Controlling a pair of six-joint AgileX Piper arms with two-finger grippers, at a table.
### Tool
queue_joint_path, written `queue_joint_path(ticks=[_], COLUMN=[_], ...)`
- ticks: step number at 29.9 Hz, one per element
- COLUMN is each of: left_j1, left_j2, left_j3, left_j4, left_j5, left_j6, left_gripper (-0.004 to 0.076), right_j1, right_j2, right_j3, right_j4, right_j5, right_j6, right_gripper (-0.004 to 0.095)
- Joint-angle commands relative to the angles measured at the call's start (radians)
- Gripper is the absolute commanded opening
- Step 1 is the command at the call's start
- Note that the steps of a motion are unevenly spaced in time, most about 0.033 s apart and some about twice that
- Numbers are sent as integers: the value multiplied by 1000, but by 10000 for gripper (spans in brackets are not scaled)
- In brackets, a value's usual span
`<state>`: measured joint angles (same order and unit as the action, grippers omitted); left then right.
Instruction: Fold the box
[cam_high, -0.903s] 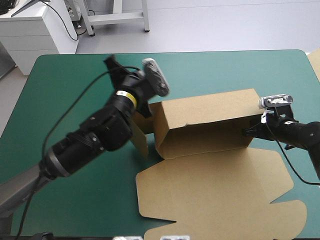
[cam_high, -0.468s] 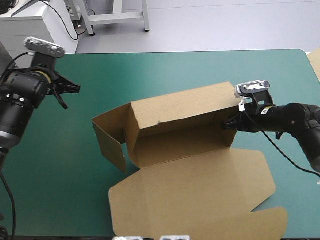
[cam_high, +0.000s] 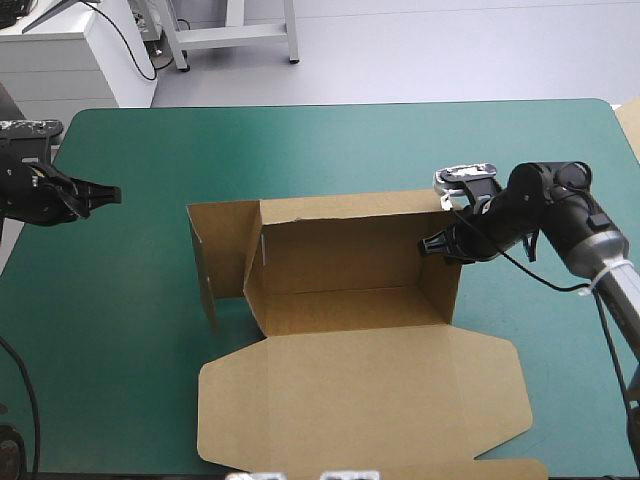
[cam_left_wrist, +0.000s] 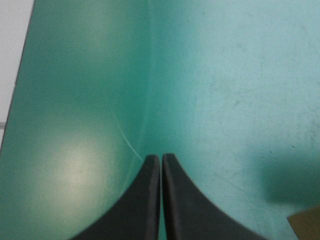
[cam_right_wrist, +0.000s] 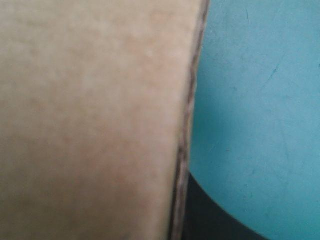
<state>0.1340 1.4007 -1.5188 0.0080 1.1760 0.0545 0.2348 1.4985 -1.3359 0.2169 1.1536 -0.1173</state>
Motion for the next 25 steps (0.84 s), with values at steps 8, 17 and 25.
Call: queue_joint_path(ticks=[8, 17, 25], left_j1=[1, 1, 1], left_j2=[19, 30, 30], left_j3=[-23, -21, -21], left_j4=[-69, -113, -113], left_j5=[99, 111, 104], left_j6=[-5, -14, 13], left_gripper=[-8, -8, -8], right_j1=[2, 2, 2], right_j2=[105, 129, 129], right_j3=[-29, -29, -41], right_j4=[-37, -49, -51], right_j5=[-91, -370, -419], right_j6=[-21, -21, -5], right_gripper=[0, 13, 65])
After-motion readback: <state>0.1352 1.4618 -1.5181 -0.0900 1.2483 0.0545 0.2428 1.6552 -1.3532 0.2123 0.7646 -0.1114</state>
